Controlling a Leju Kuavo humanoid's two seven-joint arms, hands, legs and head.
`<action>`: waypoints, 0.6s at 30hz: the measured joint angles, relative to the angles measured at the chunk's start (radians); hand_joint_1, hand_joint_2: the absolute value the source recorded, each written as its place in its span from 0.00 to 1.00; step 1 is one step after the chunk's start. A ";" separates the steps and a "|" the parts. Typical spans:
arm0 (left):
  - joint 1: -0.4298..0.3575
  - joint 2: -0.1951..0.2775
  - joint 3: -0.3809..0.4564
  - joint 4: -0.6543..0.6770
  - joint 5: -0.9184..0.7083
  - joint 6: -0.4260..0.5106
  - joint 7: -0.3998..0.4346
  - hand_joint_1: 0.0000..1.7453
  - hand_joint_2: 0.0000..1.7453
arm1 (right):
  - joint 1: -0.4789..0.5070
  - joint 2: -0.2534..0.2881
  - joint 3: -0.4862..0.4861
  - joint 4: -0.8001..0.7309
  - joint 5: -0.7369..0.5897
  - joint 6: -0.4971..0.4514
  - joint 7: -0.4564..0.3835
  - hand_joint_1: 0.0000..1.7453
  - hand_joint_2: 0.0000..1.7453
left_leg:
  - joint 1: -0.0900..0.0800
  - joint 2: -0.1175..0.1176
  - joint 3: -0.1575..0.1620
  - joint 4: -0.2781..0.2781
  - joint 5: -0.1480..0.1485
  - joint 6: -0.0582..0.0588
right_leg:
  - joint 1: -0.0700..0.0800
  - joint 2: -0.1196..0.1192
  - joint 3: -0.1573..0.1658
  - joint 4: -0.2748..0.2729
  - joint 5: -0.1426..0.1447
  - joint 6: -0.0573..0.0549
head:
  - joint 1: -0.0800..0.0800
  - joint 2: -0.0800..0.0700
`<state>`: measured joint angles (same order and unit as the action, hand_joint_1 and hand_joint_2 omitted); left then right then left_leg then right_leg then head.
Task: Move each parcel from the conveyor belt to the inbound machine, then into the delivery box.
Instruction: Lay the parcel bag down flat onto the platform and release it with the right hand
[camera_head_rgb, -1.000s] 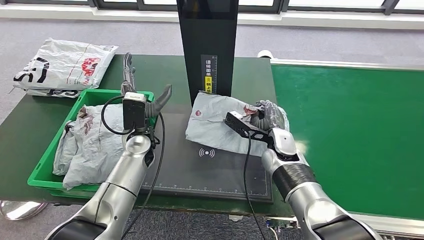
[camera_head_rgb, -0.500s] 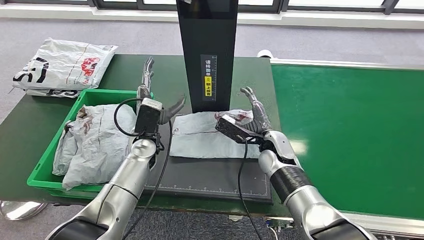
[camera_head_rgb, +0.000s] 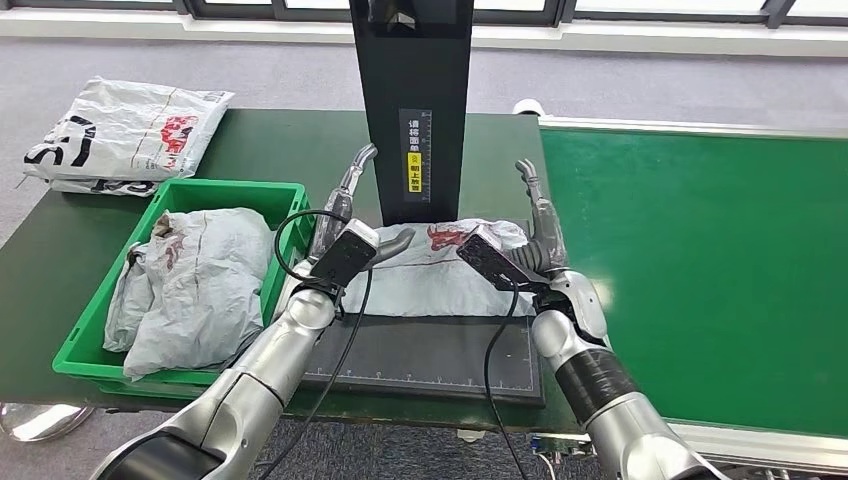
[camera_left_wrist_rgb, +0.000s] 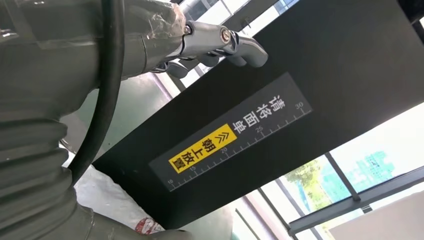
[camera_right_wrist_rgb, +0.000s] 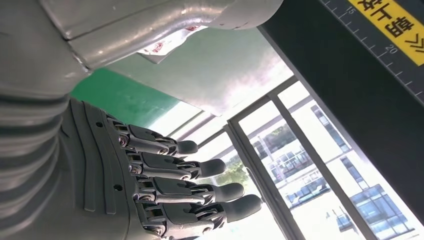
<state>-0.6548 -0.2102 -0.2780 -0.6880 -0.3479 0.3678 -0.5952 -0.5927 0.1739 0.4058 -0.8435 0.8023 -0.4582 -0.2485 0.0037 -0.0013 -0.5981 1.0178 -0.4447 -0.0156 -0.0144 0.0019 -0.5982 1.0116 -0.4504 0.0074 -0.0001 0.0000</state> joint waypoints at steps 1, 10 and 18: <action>-0.001 0.000 -0.002 0.003 0.000 0.000 0.001 0.00 1.00 | 0.001 -0.002 0.000 -0.004 0.000 0.000 0.000 0.00 1.00 | 0.000 0.000 0.000 0.000 0.000 0.000 | 0.000 0.000 0.000 0.000 0.000 0.000 | 0.000 0.000; -0.012 0.001 -0.027 0.032 -0.071 -0.031 0.061 0.00 1.00 | 0.020 -0.014 -0.006 -0.032 -0.037 -0.110 -0.016 0.00 1.00 | 0.000 0.000 0.000 0.000 0.000 0.000 | 0.000 -0.001 0.000 0.000 0.000 0.000 | 0.000 0.000; -0.045 0.003 -0.144 0.166 -0.378 -0.124 0.327 0.00 1.00 | 0.132 -0.040 -0.090 -0.178 -0.278 -0.232 -0.176 0.00 1.00 | -0.001 0.001 -0.001 0.000 -0.001 0.000 | -0.001 0.000 -0.001 0.000 0.000 0.000 | 0.000 0.000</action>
<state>-0.6998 -0.2076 -0.4218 -0.5222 -0.7264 0.2441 -0.2682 -0.4611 0.1342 0.3161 -1.0217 0.5244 -0.6898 -0.4249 0.0029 -0.0005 -0.5987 1.0179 -0.4453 -0.0158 -0.0153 0.0020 -0.5990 1.0116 -0.4504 0.0074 -0.0001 0.0000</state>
